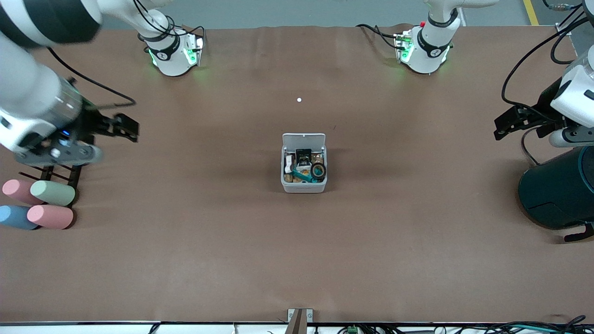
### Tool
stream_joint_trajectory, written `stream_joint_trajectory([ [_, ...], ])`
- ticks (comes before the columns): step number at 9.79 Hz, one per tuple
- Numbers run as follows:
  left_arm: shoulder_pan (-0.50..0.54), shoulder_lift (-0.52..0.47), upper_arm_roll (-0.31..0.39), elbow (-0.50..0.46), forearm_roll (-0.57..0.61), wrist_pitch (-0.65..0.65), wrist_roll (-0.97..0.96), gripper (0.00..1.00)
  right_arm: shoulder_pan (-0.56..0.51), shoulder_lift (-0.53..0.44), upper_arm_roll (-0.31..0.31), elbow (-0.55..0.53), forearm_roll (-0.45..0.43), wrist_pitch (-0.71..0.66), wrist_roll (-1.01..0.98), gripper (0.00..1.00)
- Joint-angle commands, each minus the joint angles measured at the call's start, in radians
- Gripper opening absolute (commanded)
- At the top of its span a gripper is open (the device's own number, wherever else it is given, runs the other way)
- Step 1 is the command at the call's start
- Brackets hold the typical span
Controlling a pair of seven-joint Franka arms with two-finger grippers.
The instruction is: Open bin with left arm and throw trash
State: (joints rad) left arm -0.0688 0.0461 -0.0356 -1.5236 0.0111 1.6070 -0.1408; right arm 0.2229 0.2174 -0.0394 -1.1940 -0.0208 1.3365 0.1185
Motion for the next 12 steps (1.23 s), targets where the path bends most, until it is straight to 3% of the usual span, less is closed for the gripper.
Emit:
stream_joint_trajectory([
  [1,0.001,0.006,0.002,0.019,-0.010,-0.009,0.010,1.00,-0.117,-0.119,0.012,-0.047,0.016,-0.031,-0.124,1.00],
  [2,0.001,0.006,0.003,0.019,-0.010,-0.009,0.010,1.00,-0.155,-0.172,0.015,-0.106,0.022,-0.043,-0.128,1.00],
  [4,0.001,0.006,0.003,0.019,-0.010,-0.009,0.012,1.00,-0.169,-0.295,0.012,-0.291,0.021,0.076,-0.129,1.00],
  [5,0.001,0.006,0.002,0.019,-0.010,-0.010,0.012,1.00,-0.174,-0.305,0.015,-0.309,0.012,0.090,-0.129,1.00],
  [8,0.001,0.006,0.002,0.019,-0.011,-0.010,0.010,1.00,-0.223,-0.261,0.032,-0.238,0.010,0.092,-0.128,1.00],
  [10,0.001,0.006,0.003,0.019,-0.011,-0.010,0.012,1.00,-0.264,-0.204,0.079,-0.175,0.001,0.084,-0.131,1.00],
  [12,0.001,0.006,0.003,0.019,-0.010,-0.009,0.013,1.00,-0.267,-0.181,0.079,-0.171,-0.002,0.090,-0.132,1.00],
])
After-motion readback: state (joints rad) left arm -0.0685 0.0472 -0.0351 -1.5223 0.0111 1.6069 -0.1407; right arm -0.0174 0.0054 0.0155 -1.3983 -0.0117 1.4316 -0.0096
